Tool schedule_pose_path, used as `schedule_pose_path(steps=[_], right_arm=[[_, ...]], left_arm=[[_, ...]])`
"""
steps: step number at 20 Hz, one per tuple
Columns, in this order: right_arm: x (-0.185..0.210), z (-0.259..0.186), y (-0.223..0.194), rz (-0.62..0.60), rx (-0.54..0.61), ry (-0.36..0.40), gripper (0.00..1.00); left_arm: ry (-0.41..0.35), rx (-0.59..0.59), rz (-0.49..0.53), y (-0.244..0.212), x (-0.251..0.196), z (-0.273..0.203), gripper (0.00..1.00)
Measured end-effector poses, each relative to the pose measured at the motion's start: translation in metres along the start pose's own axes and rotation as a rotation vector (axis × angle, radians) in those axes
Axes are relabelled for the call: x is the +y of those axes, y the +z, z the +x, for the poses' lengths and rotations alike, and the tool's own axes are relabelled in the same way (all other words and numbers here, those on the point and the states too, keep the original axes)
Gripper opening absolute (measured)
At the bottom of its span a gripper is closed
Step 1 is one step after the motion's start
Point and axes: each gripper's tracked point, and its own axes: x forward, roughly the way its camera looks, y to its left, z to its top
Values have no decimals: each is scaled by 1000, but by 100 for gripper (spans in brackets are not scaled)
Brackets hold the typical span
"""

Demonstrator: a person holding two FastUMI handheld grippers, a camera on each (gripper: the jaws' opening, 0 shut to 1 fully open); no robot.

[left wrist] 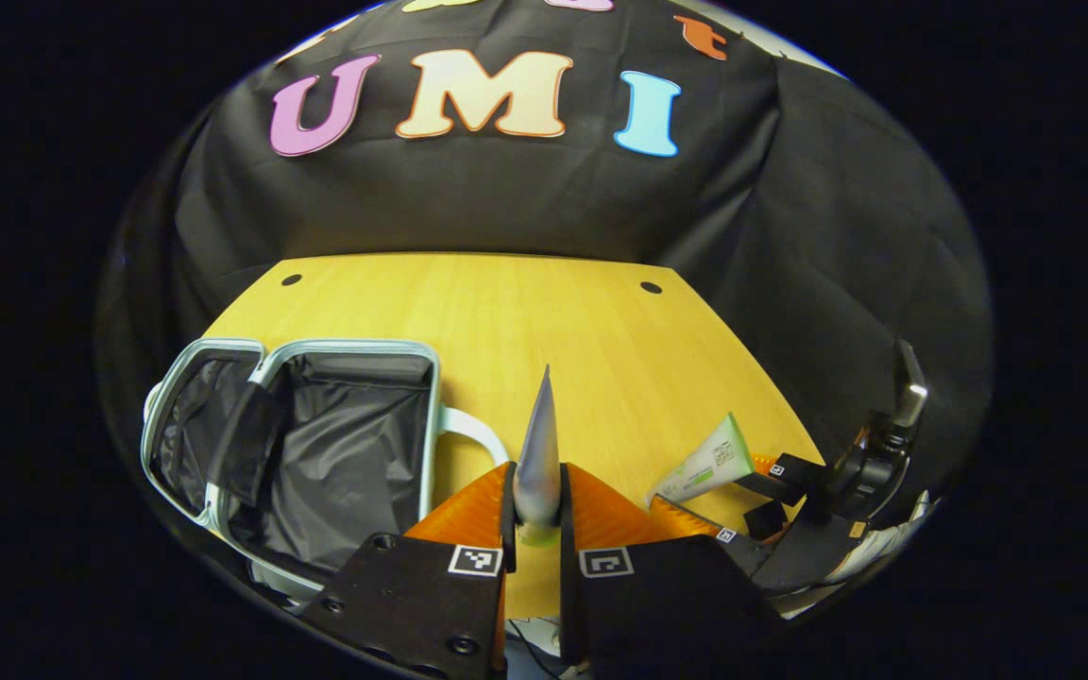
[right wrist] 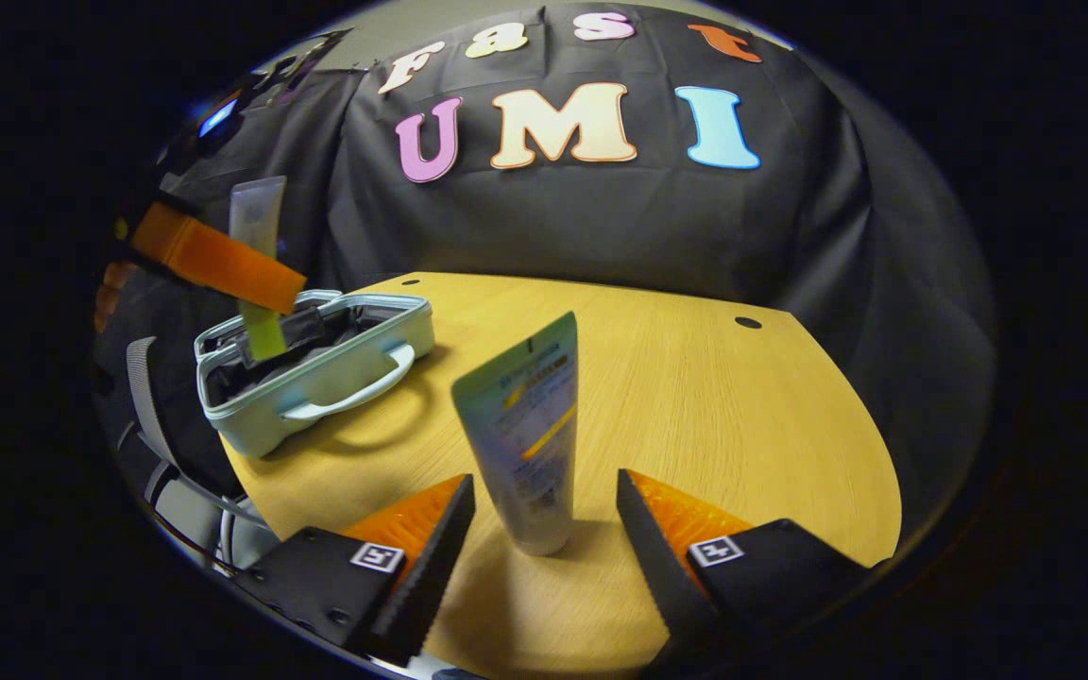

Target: First open the suitcase, pack the skin care products into it, and then close the suitcase.

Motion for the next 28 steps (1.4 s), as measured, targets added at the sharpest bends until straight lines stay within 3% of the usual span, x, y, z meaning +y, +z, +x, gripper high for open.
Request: schedule_pose_path(steps=[2, 6, 9, 11, 19, 24, 28], right_arm=[[1, 0, 4, 4, -6, -2, 62], [-2, 4, 4, 42, 54, -33, 32], [12, -5, 28, 80, 66, -38, 36], [28, -10, 49, 115, 70, -25, 32], [145, -3, 115, 230, 108, 132, 35], [218, 7, 114, 220, 200, 228, 35], [254, 29, 94, 195, 294, 236, 35]], left_arm=[[31, 17, -6, -9, 17, -8, 15], [74, 63, -35, -23, 51, -18, 15], [94, 101, -30, -26, 83, -23, 15], [108, 145, -6, -31, 109, -24, 15], [106, 301, 19, -65, 173, -3, 15], [31, 343, -23, -90, 185, 18, 16], [-56, 304, -40, -90, 190, 22, 20]])
